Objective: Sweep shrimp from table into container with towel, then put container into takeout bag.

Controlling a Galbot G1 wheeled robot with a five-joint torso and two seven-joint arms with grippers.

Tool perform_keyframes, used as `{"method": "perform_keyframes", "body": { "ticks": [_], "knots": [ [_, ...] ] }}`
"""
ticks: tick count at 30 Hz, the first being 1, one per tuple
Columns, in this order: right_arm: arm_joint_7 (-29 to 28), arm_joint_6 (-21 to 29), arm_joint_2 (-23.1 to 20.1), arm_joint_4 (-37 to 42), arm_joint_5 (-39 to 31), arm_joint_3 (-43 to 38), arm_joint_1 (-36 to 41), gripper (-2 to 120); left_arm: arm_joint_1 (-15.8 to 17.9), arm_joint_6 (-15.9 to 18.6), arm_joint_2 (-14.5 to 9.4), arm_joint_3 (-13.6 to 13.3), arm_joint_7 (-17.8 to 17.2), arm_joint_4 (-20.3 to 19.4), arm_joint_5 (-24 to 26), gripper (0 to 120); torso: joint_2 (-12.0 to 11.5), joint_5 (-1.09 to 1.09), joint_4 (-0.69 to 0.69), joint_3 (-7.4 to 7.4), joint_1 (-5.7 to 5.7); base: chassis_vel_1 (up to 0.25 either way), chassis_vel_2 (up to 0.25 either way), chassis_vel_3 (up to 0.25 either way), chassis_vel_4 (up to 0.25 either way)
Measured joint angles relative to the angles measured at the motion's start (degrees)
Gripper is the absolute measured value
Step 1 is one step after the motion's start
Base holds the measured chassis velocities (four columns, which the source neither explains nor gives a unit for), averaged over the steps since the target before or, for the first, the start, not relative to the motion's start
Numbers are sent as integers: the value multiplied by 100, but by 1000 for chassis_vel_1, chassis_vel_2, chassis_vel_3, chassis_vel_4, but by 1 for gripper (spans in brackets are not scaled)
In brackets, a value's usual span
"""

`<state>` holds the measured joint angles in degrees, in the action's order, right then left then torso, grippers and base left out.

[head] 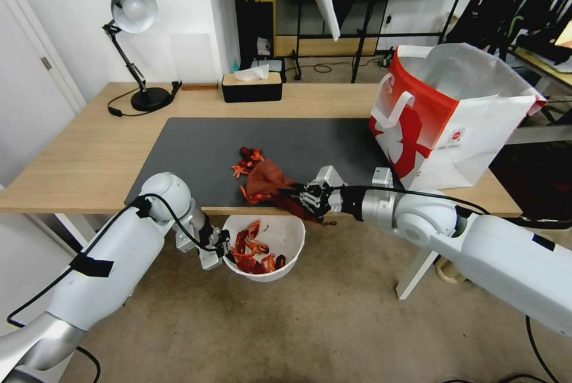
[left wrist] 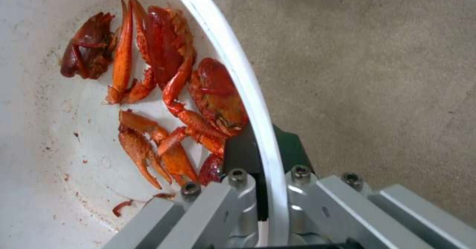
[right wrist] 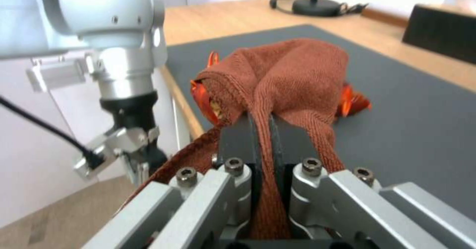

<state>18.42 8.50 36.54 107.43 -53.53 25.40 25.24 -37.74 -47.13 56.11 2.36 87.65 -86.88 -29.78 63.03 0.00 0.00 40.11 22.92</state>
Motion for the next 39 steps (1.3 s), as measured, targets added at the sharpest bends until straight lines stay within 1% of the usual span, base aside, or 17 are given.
{"method": "perform_keyframes", "body": {
  "ticks": [4, 6, 11, 14, 15, 18, 19, 21, 22, 23, 26, 27, 30, 31, 34, 39],
  "knots": [
    [15, -97, 27, -70, -72, -130, -13, 2, 0, 0, 15, 5, 0, 0, -5, 0, 0, 0, 0, 0, 0, 0, 0, 0, 0],
    [56, -240, 68, -202, -137, -216, -75, 2, -8, 0, 28, 10, 0, 0, -10, 0, 0, 0, 0, 0, 0, 0, 0, 0, 0],
    [73, -419, 148, -373, -261, -325, -200, 2, -10, 0, 30, 27, 0, 4, -12, 0, 0, 1, 0, 0, 0, 0, 0, 0, 0],
    [171, -550, 270, -697, -400, -341, -567, 2, 5, 0, 27, 35, 0, 18, -13, 0, 0, 0, 0, 0, 0, 0, 0, 0, 0],
    [171, -550, 270, -697, -400, -341, -567, 2, 5, 0, 27, 35, 0, 18, -13, 0, 0, 0, 0, 0, 0, 0, 0, 0, 0],
    [266, -566, 422, -1164, -489, -40, -1133, 2, 23, 0, 26, 44, 0, 56, -14, 0, 0, 0, 0, 0, 0, 0, 0, 0, 0],
    [266, -566, 422, -1164, -489, -40, -1133, 2, 23, 0, 26, 44, 0, 56, -14, 0, 0, 0, 0, 0, 0, 0, 0, 0, 0],
    [383, -671, 569, -1549, -518, 276, -1494, 2, 20, 0, 28, 57, 0, 72, -14, 0, 0, -3, 0, 0, 0, 0, 0, 0, 0],
    [448, -745, 704, -1796, -530, 428, -1662, 2, 11, 0, 30, 67, 0, 79, -13, 0, 0, -1, -1, 0, 0, 0, 0, 0, 0],
    [448, -745, 704, -1796, -530, 428, -1662, 2, 11, 0, 30, 67, 0, 79, -13, 0, 0, -1, -1, 0, 0, 0, 0, 0, 0],
    [567, -874, 1181, -2526, -537, 750, -2068, 2, -4, 0, 9, 96, 0, 100, 11, 0, -1, -2, 0, 0, 1, 0, 0, 0, 0],
    [567, -874, 1181, -2526, -537, 750, -2068, 2, -4, 0, 9, 96, 0, 100, 11, 0, -1, -2, 0, 0, 1, 0, 0, 0, 0],
    [723, -1059, 1568, -3136, -441, 1006, -2367, 2, 1, 0, -64, 126, 0, 150, 44, 0, -1, -1, 2, 0, 0, 0, 0, 0, 0],
    [723, -1059, 1568, -3136, -441, 1006, -2367, 2, 1, 0, -64, 126, 0, 150, 44, 0, -1, -1, 2, 0, 0, 0, 0, 0, 0],
    [867, -1170, 1923, -3670, -371, 1182, -2621, 2, 29, 0, -165, 144, -1, 212, 95, 0, -1, -1, 1, 0, 1, 0, 0, 0, 0],
    [887, -1179, 2130, -3946, -312, 1249, -2725, 2, 43, 0, -239, 143, -1, 230, 126, 0, -1, -1, 1, 0, 0, 0, 0, 0, 0]
  ]
}}
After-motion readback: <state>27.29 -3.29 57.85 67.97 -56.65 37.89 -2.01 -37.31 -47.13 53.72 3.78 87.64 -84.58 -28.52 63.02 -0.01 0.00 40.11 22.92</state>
